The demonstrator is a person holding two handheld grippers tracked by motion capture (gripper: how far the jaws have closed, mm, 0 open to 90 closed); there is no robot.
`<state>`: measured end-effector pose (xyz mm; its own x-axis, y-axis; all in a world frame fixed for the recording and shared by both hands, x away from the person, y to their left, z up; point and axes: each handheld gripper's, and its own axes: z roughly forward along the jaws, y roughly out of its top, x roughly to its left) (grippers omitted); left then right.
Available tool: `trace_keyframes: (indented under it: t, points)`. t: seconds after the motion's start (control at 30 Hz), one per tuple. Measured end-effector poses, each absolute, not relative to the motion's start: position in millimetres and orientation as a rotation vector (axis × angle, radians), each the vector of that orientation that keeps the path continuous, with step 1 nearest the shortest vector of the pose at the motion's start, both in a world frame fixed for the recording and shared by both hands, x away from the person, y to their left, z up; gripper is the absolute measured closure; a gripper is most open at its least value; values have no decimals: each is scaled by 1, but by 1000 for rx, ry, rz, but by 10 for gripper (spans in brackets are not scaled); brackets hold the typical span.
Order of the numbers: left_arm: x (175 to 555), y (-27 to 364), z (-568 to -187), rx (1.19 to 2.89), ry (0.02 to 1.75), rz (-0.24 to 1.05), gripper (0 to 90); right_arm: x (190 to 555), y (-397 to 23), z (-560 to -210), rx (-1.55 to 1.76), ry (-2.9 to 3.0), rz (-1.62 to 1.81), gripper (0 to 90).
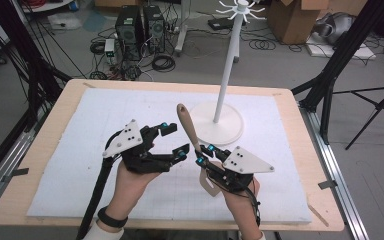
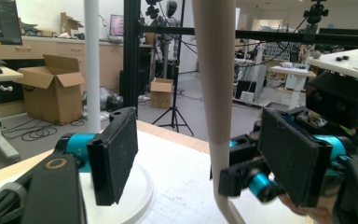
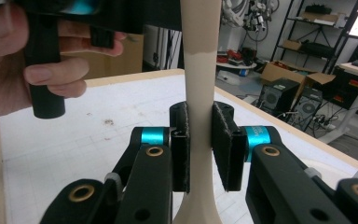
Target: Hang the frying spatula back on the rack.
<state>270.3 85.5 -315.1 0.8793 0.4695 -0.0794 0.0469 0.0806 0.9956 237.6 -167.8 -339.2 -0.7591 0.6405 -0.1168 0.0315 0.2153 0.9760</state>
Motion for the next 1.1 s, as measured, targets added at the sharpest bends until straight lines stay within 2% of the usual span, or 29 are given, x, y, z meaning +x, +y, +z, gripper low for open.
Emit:
trace_keyframes:
  t: [0.27, 0.43, 0.57, 0.67, 0.7, 1.0, 1.1]
  points:
    - [275, 72, -311, 1464, 457, 332, 399, 237, -168, -339, 619, 1983, 1579, 780]
    - [278, 68, -312, 1469, 462, 322, 494, 237, -168, -339, 618, 1981, 1574, 780]
    - [278, 67, -313, 1476, 452, 308, 590, 238, -168, -340, 626, 1981, 1566, 779]
    - [276, 66, -313, 1484, 430, 304, 714, 239, -167, -341, 632, 1978, 1554, 779]
    - [277, 66, -313, 1482, 428, 297, 728, 239, -167, -341, 632, 1980, 1553, 779]
    - [282, 69, -312, 1507, 384, 237, 757, 241, -165, -342, 625, 1989, 1555, 775]
    - [286, 72, -312, 1511, 349, 185, 760, 242, -168, -342, 571, 2015, 1573, 744]
